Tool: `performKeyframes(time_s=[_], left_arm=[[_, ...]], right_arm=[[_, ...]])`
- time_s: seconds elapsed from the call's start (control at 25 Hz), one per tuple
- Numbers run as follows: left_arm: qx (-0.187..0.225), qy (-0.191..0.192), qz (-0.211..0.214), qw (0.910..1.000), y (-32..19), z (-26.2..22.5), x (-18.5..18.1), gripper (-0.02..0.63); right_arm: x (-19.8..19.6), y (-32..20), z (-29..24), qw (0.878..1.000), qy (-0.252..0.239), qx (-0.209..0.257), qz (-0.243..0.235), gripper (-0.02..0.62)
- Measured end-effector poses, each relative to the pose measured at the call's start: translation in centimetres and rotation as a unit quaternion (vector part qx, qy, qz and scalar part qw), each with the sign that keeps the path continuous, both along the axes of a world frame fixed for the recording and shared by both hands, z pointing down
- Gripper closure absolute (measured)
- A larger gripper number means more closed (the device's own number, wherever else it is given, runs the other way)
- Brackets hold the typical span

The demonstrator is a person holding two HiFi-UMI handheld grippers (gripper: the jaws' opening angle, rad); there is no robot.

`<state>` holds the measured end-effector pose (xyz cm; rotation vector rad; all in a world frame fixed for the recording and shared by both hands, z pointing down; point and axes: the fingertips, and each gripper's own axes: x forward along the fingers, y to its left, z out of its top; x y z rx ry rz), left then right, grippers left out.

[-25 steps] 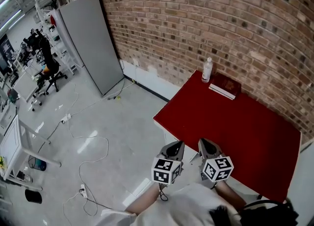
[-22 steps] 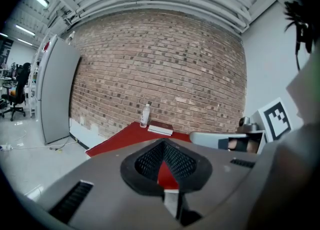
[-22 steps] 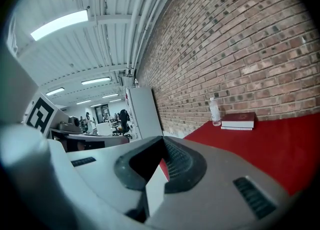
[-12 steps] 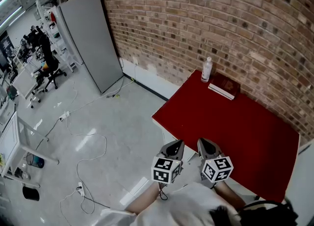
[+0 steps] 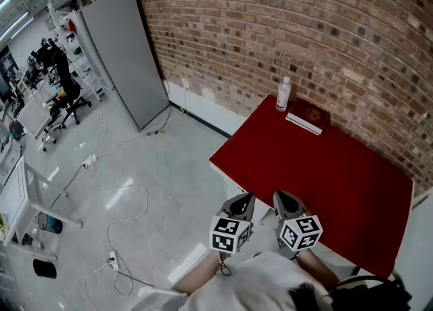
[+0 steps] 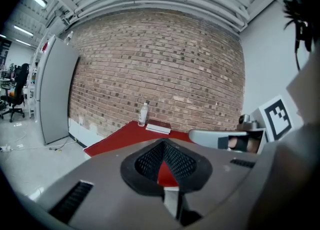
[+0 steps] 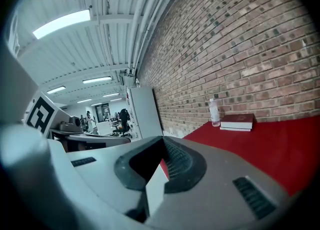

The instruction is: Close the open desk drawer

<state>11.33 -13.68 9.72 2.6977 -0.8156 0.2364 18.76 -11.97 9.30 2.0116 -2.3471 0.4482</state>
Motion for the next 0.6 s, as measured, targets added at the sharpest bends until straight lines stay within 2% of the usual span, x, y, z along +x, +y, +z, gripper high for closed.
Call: performKeyframes(time_s=[0.6], left_arm=[[-0.016, 0.000, 0.000, 0.9999, 1.8, 0.9, -0.3, 0.598]], right_arm=[[-0.1, 1.5, 0.3, 1.000, 0.002, -0.006, 0.007, 0.597]])
